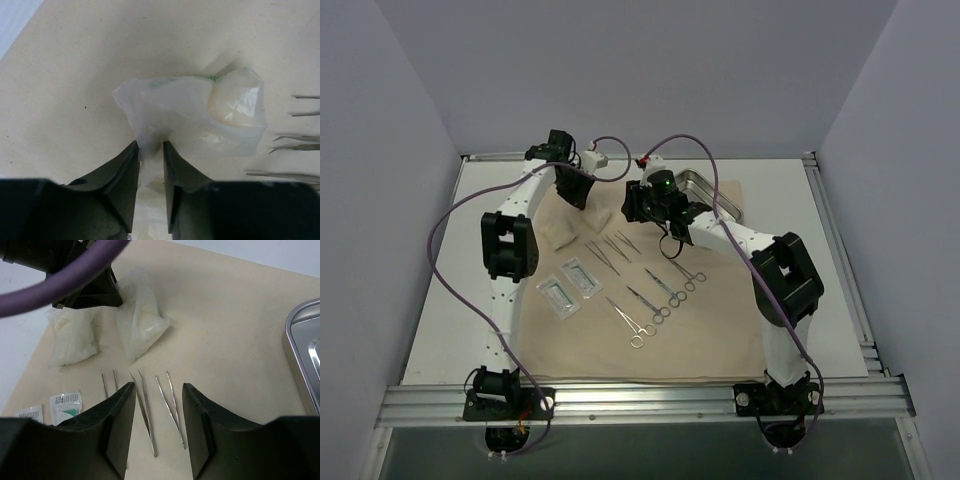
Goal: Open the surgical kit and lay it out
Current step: Place the medical item in the surgical kit, then reset both arms
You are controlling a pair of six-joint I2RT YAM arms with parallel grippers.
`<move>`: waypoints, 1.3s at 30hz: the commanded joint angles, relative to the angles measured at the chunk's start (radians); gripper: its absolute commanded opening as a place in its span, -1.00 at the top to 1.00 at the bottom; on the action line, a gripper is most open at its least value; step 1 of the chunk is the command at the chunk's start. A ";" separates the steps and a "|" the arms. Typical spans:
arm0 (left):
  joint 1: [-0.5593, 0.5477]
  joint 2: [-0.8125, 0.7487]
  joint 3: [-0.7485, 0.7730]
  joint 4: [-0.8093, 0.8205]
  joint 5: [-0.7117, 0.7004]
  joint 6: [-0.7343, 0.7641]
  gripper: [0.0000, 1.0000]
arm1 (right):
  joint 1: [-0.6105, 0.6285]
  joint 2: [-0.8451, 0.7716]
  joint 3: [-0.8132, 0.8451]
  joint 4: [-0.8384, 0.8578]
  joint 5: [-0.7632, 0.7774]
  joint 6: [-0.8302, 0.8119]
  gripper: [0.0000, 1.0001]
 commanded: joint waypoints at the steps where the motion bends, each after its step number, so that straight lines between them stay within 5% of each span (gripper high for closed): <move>1: -0.005 -0.004 0.036 0.024 -0.077 -0.002 0.25 | 0.001 -0.043 0.009 0.011 -0.003 0.010 0.22; 8: -0.013 -0.057 -0.024 0.130 -0.132 -0.029 -0.18 | 0.002 -0.049 0.019 -0.003 -0.005 0.004 0.21; 21: -0.024 -0.153 -0.027 0.141 -0.114 -0.053 -0.41 | -0.093 -0.153 -0.033 -0.026 0.049 -0.019 -0.20; 32: -0.004 -0.331 -0.070 0.121 -0.183 -0.248 -0.61 | -0.412 -0.210 -0.013 -0.238 0.222 -0.039 -0.39; 39: 0.169 -0.538 -0.374 0.293 -0.193 -0.357 -0.77 | -0.671 -0.259 -0.117 -0.250 0.305 0.007 -0.45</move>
